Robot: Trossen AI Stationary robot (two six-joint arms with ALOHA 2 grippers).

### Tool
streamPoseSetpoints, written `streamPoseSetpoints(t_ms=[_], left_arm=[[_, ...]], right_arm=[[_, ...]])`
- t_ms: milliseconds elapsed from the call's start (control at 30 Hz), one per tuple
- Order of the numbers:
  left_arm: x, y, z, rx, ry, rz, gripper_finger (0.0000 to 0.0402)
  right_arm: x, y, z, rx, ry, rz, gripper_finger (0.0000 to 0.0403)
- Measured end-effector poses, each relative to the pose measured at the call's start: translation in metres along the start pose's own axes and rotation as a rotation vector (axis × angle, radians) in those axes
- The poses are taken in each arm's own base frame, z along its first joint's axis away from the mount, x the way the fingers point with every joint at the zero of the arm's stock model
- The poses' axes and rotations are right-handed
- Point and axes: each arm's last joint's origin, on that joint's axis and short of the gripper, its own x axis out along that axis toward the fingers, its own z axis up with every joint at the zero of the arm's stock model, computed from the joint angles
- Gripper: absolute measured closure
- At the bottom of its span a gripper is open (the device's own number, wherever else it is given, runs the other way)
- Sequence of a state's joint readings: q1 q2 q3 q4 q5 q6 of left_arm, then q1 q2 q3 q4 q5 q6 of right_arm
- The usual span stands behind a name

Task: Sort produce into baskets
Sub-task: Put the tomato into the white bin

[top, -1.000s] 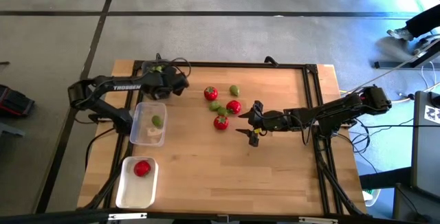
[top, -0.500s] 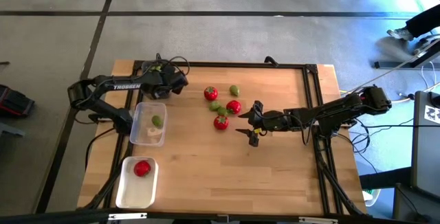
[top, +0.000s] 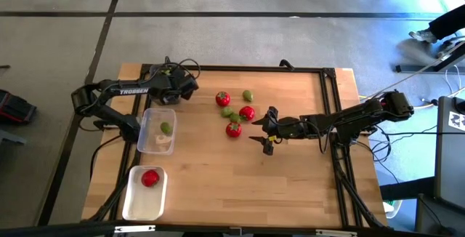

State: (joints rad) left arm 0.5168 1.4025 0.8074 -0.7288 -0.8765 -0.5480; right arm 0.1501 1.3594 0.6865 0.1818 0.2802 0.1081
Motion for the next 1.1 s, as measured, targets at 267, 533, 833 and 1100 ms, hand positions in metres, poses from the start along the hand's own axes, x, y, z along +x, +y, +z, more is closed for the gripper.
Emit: streamPoseSetpoints(t_ms=[267,533,833,1100], left_arm=[[-0.001,-0.002,-0.001,0.07,0.012,-0.036,0.0071],[-0.004,-0.005,0.0,0.072,0.033,-0.123,0.007],[-0.033,-0.017,0.016,0.1,-0.048,-0.271,0.007],[-0.057,-0.037,0.025,0.108,-0.143,-0.551,0.007]], right_arm=[[0.0,0.0,0.0,0.0,0.0,0.0,0.0146],[0.0,0.0,0.0,0.0,0.0,0.0,0.0146],[0.0,0.0,0.0,-0.001,0.001,0.0,0.0146],[0.0,0.0,0.0,-0.001,0.001,0.0,0.0146]])
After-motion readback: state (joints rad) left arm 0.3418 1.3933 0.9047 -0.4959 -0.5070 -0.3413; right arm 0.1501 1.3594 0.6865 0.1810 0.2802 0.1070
